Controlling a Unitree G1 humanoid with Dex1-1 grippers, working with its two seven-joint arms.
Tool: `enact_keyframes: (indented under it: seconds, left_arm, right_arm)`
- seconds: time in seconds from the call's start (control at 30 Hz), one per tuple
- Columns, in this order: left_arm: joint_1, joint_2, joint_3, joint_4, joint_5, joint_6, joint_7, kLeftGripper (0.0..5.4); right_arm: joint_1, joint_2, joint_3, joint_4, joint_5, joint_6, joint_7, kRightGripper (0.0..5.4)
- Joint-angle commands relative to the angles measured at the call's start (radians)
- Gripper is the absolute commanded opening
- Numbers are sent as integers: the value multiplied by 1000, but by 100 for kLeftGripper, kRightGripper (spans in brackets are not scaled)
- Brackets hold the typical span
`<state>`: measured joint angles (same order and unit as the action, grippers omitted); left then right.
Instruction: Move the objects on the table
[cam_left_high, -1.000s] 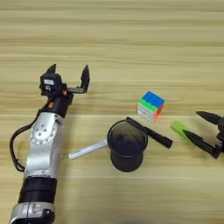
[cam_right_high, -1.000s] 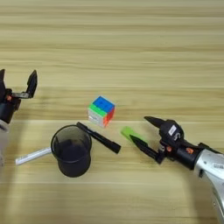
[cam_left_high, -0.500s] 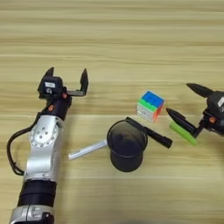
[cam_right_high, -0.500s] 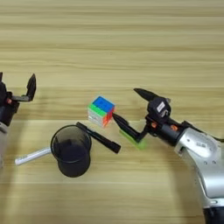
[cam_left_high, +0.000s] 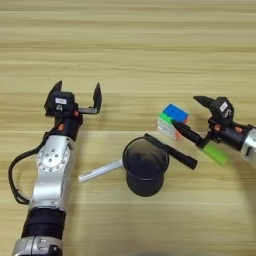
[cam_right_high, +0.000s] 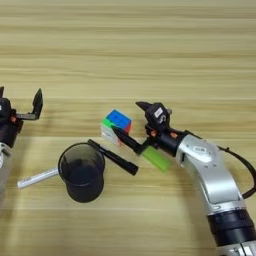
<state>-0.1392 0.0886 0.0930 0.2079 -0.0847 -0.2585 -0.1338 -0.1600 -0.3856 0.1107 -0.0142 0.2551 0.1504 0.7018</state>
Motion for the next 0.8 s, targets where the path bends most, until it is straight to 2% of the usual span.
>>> enact_keyframes:
  seconds: [0.03, 0.43, 0.67, 0.8]
  left_arm:
    - [-5, -8, -7, 10, 6, -13, 6, 540]
    - [-6, -10, -10, 11, 4, -16, 4, 540]
    - [-5, -12, -11, 9, 4, -17, 2, 540]
    - [-4, -12, -13, 7, 4, -16, 2, 540]
  right_arm:
    - [-34, 1, 21, 40, -28, 28, 6, 538]
    - [-70, 0, 45, 124, -88, 19, 8, 538]
    - [-75, 2, 57, 137, -99, 21, 20, 538]
    - [-77, 4, 56, 142, -102, 19, 21, 495]
